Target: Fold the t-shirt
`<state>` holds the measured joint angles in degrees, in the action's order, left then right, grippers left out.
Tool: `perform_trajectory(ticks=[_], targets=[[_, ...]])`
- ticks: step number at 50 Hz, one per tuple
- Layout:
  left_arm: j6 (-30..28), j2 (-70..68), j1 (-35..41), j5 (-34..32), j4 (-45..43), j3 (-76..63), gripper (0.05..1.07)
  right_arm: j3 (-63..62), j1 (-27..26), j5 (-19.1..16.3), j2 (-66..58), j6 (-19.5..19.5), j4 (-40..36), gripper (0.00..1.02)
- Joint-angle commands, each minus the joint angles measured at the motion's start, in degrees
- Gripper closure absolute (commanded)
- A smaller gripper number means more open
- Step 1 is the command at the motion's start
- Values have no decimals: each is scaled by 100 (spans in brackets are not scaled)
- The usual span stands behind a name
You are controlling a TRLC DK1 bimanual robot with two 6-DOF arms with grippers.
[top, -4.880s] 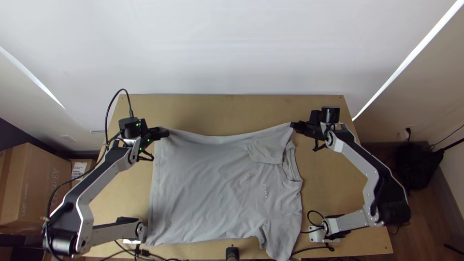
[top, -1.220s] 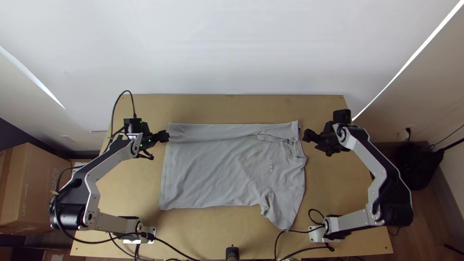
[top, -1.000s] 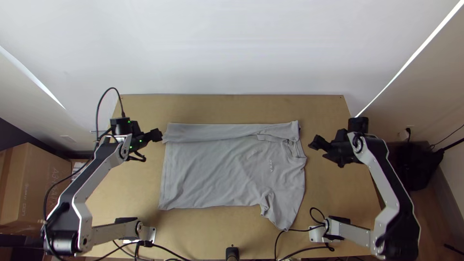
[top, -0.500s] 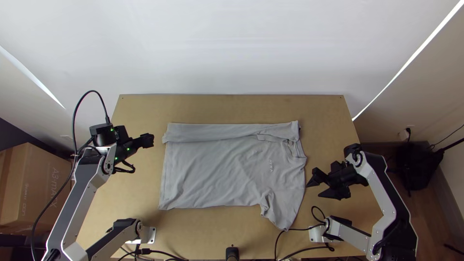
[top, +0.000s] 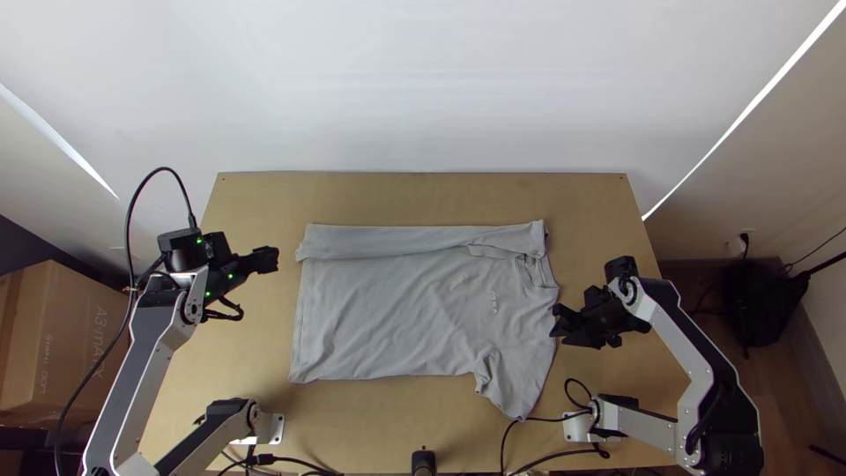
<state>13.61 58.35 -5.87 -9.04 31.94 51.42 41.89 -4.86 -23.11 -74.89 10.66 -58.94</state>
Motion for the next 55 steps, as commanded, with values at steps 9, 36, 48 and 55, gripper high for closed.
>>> perform_trajectory(ticks=[9, 36, 48, 55], targets=[[-429, -342, -231, -133, 427, 17, 18, -348, 231, 220, -324, 112, 190, 56], [-3602, -614, -178, -898, 3925, -246, 18, -612, 882, 395, 247, 156, 409, 100], [-4762, -878, -125, -177, 4602, -1073, 27, -612, 996, 387, 484, 165, 190, 100], [-4771, -1194, 314, -63, 4435, -1389, 33, -594, 1102, 378, 669, 165, 181, 100]])
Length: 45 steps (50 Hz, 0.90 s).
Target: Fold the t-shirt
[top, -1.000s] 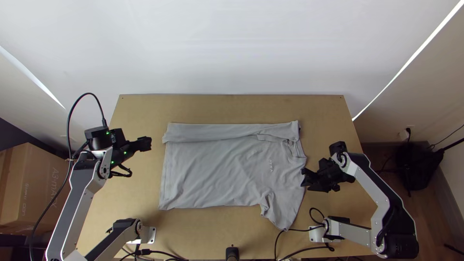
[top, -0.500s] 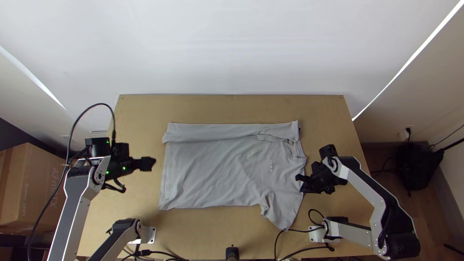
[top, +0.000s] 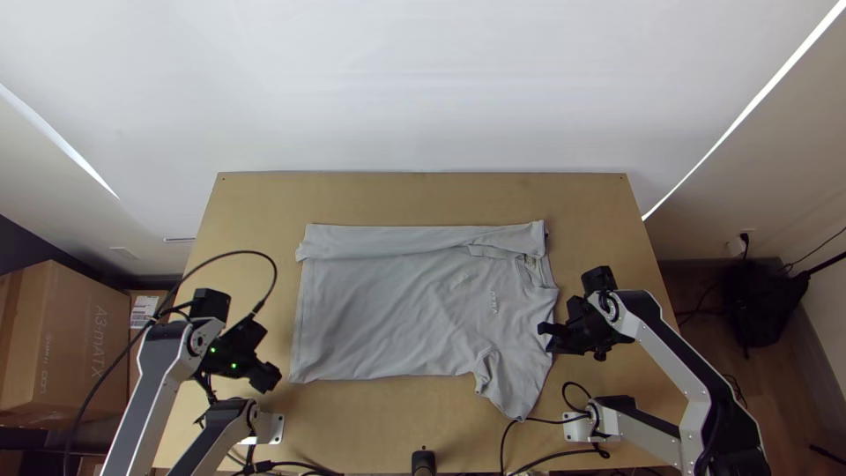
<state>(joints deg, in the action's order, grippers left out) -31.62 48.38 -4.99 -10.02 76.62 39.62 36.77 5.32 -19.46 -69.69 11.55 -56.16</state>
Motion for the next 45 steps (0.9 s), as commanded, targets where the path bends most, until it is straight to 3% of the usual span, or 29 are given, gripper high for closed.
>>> perform_trajectory(ticks=[1, 10, 32, 38, 43, 45], targets=[[-257, -197, 253, 35, -33, -209, 33, -83, 92, 13, 158, 84, -97, 100], [-108, 189, 666, 27, -288, -261, 33, -100, 268, 13, 360, 128, -193, 100], [437, 1543, 1932, 44, -965, -200, 33, -135, 145, 22, 404, 84, -176, 100], [499, 1736, 2064, 35, -1334, -270, 59, -83, 101, 22, 404, 75, -158, 100], [428, 1692, 2161, -53, -1826, -376, 102, -48, 4, 22, 412, 75, -158, 100], [340, 1640, 2161, -79, -1905, -393, 104, -39, -84, 22, 412, 67, -158, 100]])
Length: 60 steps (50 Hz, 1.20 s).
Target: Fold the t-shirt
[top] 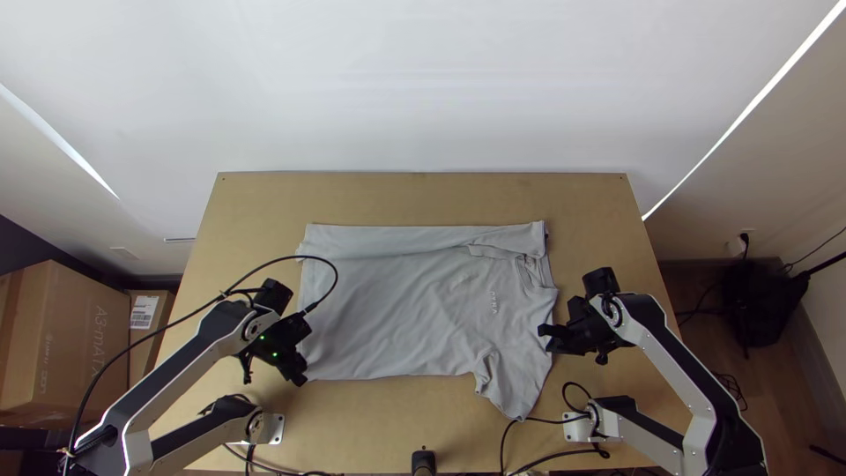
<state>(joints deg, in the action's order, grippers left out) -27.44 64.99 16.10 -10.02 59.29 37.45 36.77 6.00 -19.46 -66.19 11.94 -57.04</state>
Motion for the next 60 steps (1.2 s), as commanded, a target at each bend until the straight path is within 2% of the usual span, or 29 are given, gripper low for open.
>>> perform_trajectory(ticks=[1, 8, 18, 23, 28, 35, 45, 60], targets=[[-104, -48, 43, -79, -198, -177, 105, -30, -213, 22, 72, -8, -71, 100], [-455, -83, -617, -96, -269, -159, 105, 67, -758, -75, 107, -149, -80, 100], [-1439, -197, -1988, -202, 22, -45, 105, 366, -1066, -93, -201, -316, -132, 100], [-1650, -250, -2330, -228, 162, -1, 105, 576, -1162, -110, -377, -368, -317, 100], [-1554, -461, -2304, -404, 391, 227, 105, 893, -1039, -172, -394, -360, -484, 100], [-930, -514, -2032, -729, 391, 878, 105, 1517, -732, -260, -570, -298, -607, 100], [-95, 49, -1935, -967, 48, 1889, 105, 2290, -635, -260, -1133, -289, -730, 100], [160, 1306, -2181, -967, -515, 2961, 105, 3371, -688, -251, -2161, -263, -730, 100]])
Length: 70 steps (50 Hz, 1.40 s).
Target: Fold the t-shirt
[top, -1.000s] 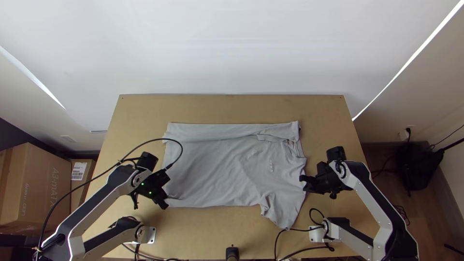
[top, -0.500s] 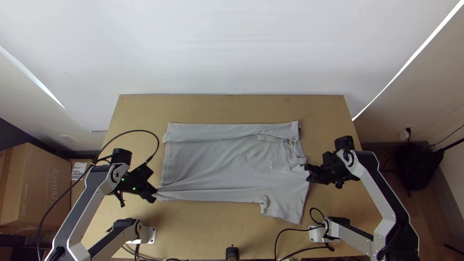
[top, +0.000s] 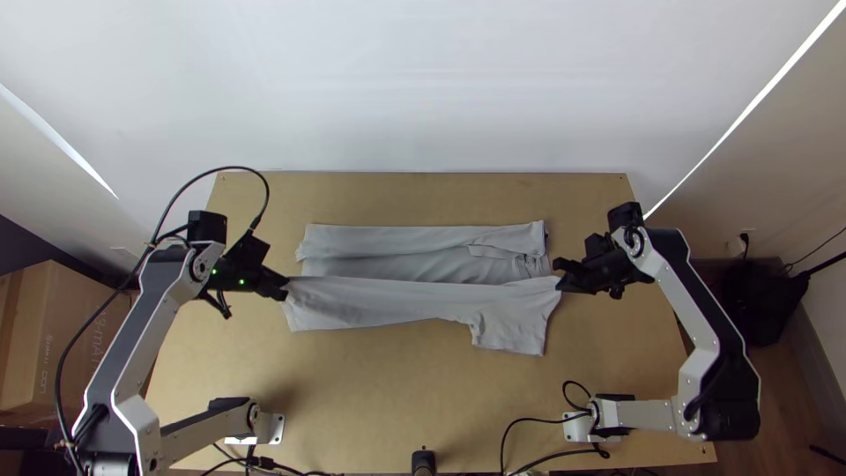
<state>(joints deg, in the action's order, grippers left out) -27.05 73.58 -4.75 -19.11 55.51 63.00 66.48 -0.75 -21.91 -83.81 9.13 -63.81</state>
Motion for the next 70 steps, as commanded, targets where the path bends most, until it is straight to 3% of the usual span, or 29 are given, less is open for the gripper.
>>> perform_trajectory(ticks=[1, 36, 38, 40, 48, 51, 60, 65, 70], targets=[[130, 570, -96, -57, -163, 476, 105, 498, -21, -15, -496, 28, -44, 100], [947, 4094, 194, -57, -690, 3781, 104, 3908, -39, 38, -3827, 397, 18, 100], [1009, 4156, 194, -57, -787, 3781, 100, 4013, -30, 38, -3968, 476, 97, 100], [1035, 4199, 194, -66, -813, 3781, 88, 4092, -30, 38, -4073, 573, 202, 99], [982, 4226, 168, -172, -804, 3631, 39, 4163, -127, 47, -4179, 1039, 545, 48], [1035, 4226, 97, -268, -717, 3579, 15, 4013, -197, 47, -4012, 1153, 624, 41], [1114, 3778, -298, -787, -1042, 2876, 13, 3134, -399, -24, -3141, 1294, 949, 27], [1105, 3532, -527, -1103, -1138, 2392, 13, 2713, -496, -481, -2614, 1399, 949, 24], [1096, 3391, -702, -1226, -1341, 1935, 12, 2343, -601, -1201, -2087, 1504, 941, 5]])
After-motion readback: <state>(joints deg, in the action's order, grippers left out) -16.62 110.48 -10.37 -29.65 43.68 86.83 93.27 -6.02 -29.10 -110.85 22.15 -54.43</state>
